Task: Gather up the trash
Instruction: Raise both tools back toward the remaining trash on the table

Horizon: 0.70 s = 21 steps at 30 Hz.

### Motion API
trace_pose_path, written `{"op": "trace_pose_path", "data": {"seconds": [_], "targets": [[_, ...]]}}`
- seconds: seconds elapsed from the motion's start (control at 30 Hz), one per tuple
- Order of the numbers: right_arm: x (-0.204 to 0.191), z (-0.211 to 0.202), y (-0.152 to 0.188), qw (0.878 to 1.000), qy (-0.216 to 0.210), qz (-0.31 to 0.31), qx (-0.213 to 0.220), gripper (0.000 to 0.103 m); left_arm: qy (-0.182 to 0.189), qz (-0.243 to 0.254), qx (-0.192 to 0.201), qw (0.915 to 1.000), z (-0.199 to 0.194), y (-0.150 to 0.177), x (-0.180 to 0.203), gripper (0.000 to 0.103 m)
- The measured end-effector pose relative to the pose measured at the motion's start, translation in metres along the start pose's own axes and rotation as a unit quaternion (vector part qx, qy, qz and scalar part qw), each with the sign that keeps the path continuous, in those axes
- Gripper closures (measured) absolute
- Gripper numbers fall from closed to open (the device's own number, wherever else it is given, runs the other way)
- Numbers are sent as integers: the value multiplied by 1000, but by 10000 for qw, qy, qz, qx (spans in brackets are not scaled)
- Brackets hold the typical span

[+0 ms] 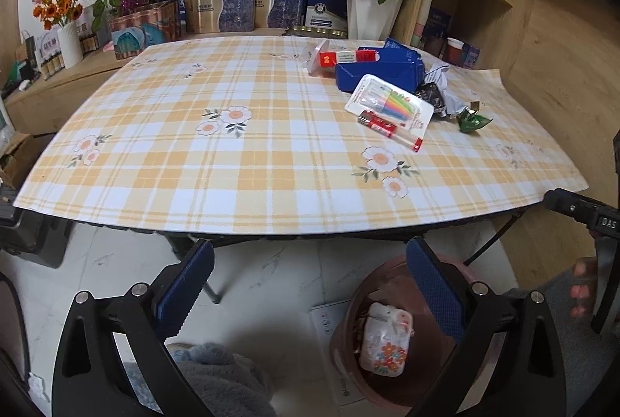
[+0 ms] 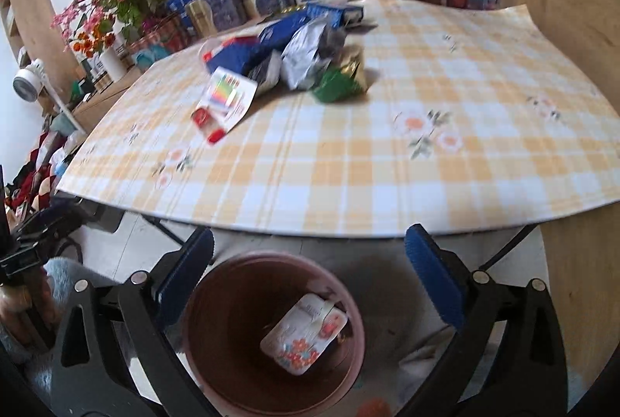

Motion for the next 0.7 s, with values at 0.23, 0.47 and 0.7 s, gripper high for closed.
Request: {"op": "trace_pose_path", "data": {"seconds": [0.23,0.47,0.7], "targets": [[2,8,-17,9996,21,-288,-64,6,390,-289,-359,9982,24,-22,19,18],[4,25,-27,9975,384,-565,-185,6,698,-555,-776,9930,64,-47,43,50],[12,41,-38,9987,226,-403,-220,6,698,-815,-1081,9883,122,-67,75,60]]}}
Point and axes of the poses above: each gripper's, at about its wrist camera, not at the fingertips, and z roughly the way its jaws point, x to its right, y to its underside, the point moved 5 cm from there along z, roughly the way its jaws point, and after that the axes turned 6 degrees about x, right-handed, at the moved point
